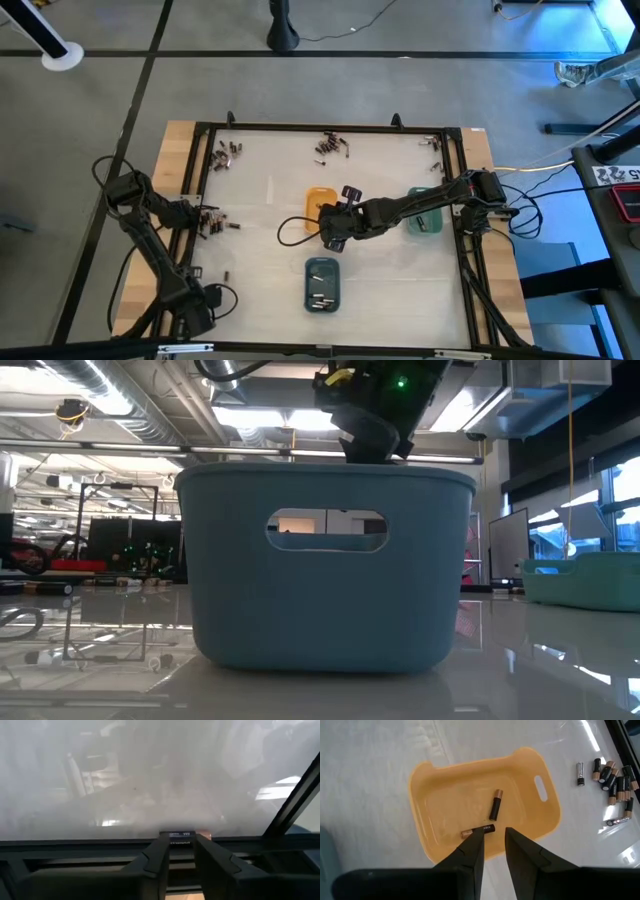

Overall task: Sort batteries
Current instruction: Put the black battery into the yellow bin

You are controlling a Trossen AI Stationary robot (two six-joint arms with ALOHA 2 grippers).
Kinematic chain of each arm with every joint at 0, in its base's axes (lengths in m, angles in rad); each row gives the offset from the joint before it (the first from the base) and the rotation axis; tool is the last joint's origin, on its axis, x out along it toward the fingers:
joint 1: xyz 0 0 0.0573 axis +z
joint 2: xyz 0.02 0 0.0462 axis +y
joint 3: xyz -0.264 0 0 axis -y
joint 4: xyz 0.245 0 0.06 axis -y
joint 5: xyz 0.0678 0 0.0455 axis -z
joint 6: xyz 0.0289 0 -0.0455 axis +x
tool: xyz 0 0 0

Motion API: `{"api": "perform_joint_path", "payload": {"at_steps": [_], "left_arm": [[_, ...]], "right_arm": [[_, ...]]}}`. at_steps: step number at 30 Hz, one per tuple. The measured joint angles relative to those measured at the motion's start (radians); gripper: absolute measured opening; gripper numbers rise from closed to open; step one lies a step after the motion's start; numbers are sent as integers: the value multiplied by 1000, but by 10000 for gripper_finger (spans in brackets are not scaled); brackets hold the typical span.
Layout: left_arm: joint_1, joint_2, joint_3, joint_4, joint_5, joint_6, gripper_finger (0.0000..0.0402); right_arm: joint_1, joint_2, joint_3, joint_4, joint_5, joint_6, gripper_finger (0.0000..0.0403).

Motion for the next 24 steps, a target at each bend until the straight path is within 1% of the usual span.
{"api": "perform_joint_path", "payload": {"at_steps": [4, 8, 11, 14, 18, 22, 24], "left_arm": [[1, 0, 0, 17, -3, -9, 125], [-9, -1, 2, 40, -7, -23, 179], [-31, -2, 2, 45, -33, -60, 221], [-60, 3, 2, 44, -34, -114, 254], [-97, 28, 3, 62, -40, -149, 276], [-122, 69, 4, 73, -46, -133, 278], [-128, 93, 8, 73, -26, -128, 278]], "right_arm": [[0, 0, 0, 0, 0, 0, 80], [0, 0, 0, 0, 0, 0, 80], [0, 0, 0, 0, 0, 0, 80], [0, 0, 0, 0, 0, 0, 80], [0, 0, 0, 0, 0, 0, 80], [0, 0, 0, 0, 0, 0, 80], [0, 0, 0, 0, 0, 0, 80]]}}
